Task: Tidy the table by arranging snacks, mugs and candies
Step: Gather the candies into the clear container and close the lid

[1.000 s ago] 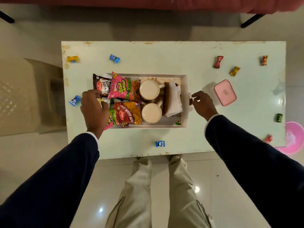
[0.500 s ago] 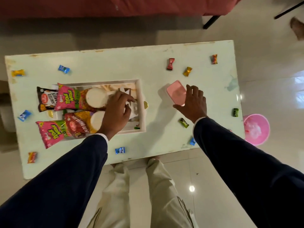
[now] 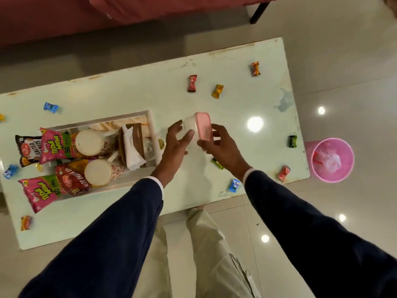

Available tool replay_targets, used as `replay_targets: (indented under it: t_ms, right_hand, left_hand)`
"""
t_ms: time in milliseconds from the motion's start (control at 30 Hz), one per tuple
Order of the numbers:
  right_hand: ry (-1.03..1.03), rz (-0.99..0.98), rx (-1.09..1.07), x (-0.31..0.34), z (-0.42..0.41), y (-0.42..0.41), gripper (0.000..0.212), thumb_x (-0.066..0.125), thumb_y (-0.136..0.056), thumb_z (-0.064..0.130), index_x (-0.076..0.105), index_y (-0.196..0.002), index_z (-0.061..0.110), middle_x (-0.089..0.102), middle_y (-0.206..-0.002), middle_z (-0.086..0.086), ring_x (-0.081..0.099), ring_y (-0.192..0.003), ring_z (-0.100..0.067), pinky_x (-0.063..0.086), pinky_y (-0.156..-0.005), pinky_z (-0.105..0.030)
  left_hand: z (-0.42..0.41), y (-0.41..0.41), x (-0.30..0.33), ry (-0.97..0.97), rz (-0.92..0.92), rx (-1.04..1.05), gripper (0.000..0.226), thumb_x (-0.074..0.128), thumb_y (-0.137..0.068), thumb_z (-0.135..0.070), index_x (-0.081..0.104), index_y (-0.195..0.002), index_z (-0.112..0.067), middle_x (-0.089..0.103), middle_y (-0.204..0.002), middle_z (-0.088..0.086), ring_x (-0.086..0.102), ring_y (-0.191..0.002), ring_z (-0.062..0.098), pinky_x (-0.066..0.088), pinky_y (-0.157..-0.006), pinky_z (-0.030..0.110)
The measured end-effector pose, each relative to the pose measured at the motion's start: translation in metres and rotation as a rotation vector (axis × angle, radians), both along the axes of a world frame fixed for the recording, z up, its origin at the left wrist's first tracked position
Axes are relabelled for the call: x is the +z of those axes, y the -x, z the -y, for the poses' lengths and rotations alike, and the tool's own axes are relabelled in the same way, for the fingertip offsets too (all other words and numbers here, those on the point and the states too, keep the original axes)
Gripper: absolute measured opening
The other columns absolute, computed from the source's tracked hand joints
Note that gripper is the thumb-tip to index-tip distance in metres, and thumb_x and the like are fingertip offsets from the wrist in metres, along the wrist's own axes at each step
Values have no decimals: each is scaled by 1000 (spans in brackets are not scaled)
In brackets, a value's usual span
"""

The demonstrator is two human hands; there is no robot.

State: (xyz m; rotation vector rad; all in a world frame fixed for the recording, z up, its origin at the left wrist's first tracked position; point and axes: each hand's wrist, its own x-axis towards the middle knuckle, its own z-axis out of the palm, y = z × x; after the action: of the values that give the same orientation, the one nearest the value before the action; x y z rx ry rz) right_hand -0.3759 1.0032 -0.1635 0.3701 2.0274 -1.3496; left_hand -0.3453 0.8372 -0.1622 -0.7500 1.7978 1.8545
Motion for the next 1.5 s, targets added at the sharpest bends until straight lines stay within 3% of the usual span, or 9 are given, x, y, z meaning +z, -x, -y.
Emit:
replay_targets:
  t_ms: [100,233,367,633,933,1033,1133,1300,1500]
  right_hand:
    - [137,32,-41,24,-13,-24,69,75,-82,45,46,-141,26,64,-123,6,72,-96,-11,61,-82,-32]
    - [215,83,-114,29,-38,-37,59,74,-87,30,52,-141,21,68,-122,3,73,-97,-15,61,-87,-37]
    - [301,106,-324,27,-59,-36,35,45,-99,24,61,-121,2,70,-114,-16,73,-94,-27,61,-81,-35]
    - [67,174,-627,-23,-121,-6,20,40,-103,17,54,-113,6,65,-107,-19,71,-78,-32,62,-66,-40]
    - [-402,126,-488,-38,-131,-24,54,61,-93,38,44,-137,13,43,-133,-3,51,-111,-19,47,-97,-37]
    - [-93,84,-324,-10,-110,-44,49,57,-97,45,47,-138,18,57,-128,-6,64,-107,-23,55,-95,-44]
    - [194,251,-214,0,-85,-50,50,60,-98,35,41,-143,25,62,-121,-6,72,-97,-28,62,-81,-42]
    - [87,173,-281,-18,-71,-21,38,47,-99,4,51,-136,15,62,-108,-9,72,-88,-29,63,-73,-38]
    - [31,213,-353,-44,-63,13,44,46,-96,-3,46,-138,7,62,-97,-10,67,-82,-30,60,-81,-45]
  left_hand:
    - [-17,2,5,-265,34,20,54,59,-93,-49,46,-142,-30,61,-137,6,66,-117,28,58,-88,50]
    - [-36,1,3,-201,31,-24,66,70,-77,-56,54,-135,-30,67,-126,7,71,-106,27,59,-85,58]
    - [-37,4,-6,-303,104,86,93,80,-63,-69,54,-138,-20,70,-119,16,70,-102,34,60,-82,54]
    - [-34,26,-12,-558,205,58,99,86,-55,-66,55,-139,-25,63,-123,6,65,-110,31,55,-92,52]
    - [-58,30,-24,-467,224,-3,88,88,-59,-56,53,-131,-20,68,-120,9,68,-108,34,57,-87,57]
    - [-70,25,-31,-428,292,1,68,73,-71,-52,53,-127,-17,69,-121,13,67,-105,34,52,-93,63]
    - [-79,17,-31,-397,298,-57,54,57,-89,-50,55,-132,-16,67,-127,16,71,-100,28,58,-84,45]
    - [-78,17,-29,-70,237,-133,53,45,-102,-50,44,-147,-22,58,-139,0,58,-124,19,51,-96,40]
    - [-50,18,-35,2,236,-130,44,41,-104,-48,48,-141,-26,55,-140,-6,57,-122,15,48,-102,48]
